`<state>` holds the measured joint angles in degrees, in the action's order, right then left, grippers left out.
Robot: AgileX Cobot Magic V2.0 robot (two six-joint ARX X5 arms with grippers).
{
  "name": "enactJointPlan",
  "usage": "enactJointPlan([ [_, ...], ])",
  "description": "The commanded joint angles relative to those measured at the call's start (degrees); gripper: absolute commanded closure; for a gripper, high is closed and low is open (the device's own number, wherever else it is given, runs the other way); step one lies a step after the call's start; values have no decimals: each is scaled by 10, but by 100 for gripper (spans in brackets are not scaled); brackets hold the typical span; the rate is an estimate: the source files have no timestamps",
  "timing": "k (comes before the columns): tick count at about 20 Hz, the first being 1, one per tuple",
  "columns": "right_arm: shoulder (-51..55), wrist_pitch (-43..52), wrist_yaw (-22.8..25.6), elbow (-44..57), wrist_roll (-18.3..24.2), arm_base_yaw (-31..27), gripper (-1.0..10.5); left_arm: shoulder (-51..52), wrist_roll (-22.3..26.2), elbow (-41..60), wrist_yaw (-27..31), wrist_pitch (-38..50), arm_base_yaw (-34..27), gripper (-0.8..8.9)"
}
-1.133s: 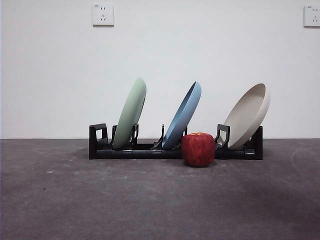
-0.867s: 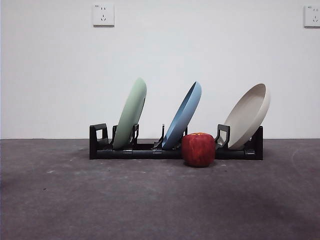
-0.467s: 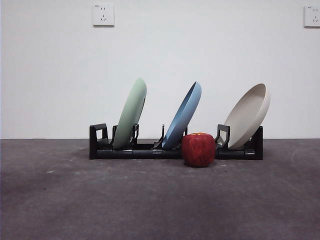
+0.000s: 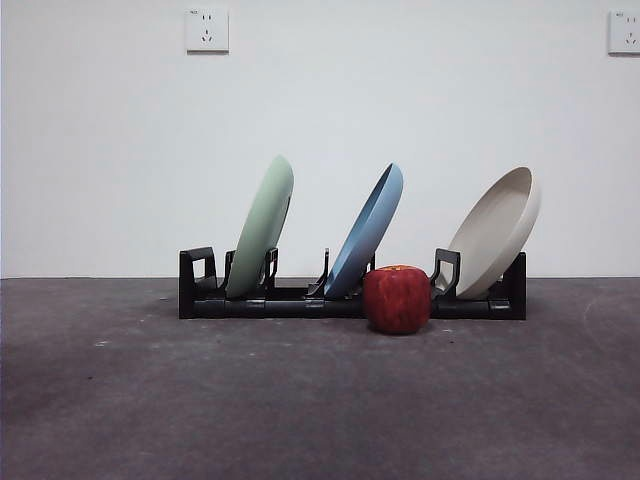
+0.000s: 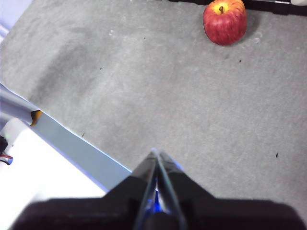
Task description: Take the green plate from the plate rack,put the plate on the table,take the apple from the table,put the apple in the plate
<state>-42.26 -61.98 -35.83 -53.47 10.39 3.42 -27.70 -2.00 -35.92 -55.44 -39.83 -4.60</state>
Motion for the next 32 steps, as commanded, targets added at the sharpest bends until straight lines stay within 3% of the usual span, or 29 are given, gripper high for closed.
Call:
enactJointPlan([
  [1, 0, 2, 0, -2, 0, 2, 643, 0, 19, 0, 3, 1, 2, 504],
  [2, 0, 2, 0, -2, -7, 2, 459, 0, 13, 0, 10, 1, 2, 334],
  [3, 0, 1, -1, -2, -7, 3, 307, 0, 5, 0, 14, 1, 2, 271],
  [4, 0, 1, -1, -2, -8, 5, 266, 0, 5, 0, 13, 1, 2, 274],
  [14, -1, 2, -1, -2, -9, 9, 267, -24, -9, -14, 51, 24, 11, 274],
  [17, -1, 2, -1, -2, -10, 9, 267, -77, -13, -57, 104, 59, 41, 274],
  [26, -1, 1, -2, -2, -20, 9, 267, -378, -12, -250, 280, 185, 175, 275],
  [32, -1, 0, -2, -2, -20, 9, 267, -569, -10, -370, 352, 254, 219, 275],
])
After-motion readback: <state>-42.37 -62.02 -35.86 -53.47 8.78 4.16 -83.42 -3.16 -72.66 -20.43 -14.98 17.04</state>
